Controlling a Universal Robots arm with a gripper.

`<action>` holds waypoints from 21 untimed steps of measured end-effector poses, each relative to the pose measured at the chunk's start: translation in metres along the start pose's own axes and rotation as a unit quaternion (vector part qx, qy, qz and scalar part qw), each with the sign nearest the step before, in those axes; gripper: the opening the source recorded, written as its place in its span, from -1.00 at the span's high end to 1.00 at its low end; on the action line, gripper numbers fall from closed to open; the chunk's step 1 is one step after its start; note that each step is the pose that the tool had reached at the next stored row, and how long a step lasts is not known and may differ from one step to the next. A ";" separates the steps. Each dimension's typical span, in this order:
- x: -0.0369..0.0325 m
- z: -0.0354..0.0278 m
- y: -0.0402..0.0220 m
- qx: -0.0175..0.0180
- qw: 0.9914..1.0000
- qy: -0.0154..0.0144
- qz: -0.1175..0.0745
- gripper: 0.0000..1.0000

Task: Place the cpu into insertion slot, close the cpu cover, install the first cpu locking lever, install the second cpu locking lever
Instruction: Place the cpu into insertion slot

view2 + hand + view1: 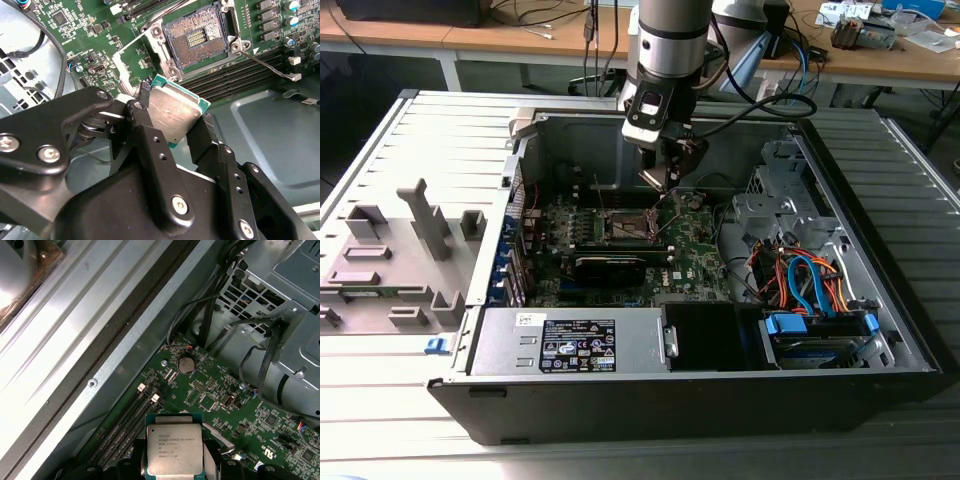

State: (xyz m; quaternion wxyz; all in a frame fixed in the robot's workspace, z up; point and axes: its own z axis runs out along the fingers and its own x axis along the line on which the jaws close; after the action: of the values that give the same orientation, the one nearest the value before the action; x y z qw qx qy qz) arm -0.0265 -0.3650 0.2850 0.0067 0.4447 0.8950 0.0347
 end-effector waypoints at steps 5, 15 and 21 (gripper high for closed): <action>0.0000 0.0005 0.0000 0.000 1.000 0.000 0.002 -0.09; 0.0000 0.0016 -0.0001 0.000 1.000 0.000 0.006 -0.09; -0.0001 0.0018 -0.0001 0.000 1.000 -0.001 0.007 -0.09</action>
State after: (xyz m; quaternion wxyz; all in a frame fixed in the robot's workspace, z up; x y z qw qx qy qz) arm -0.0265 -0.3650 0.2832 0.0071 0.4510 0.8918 0.0345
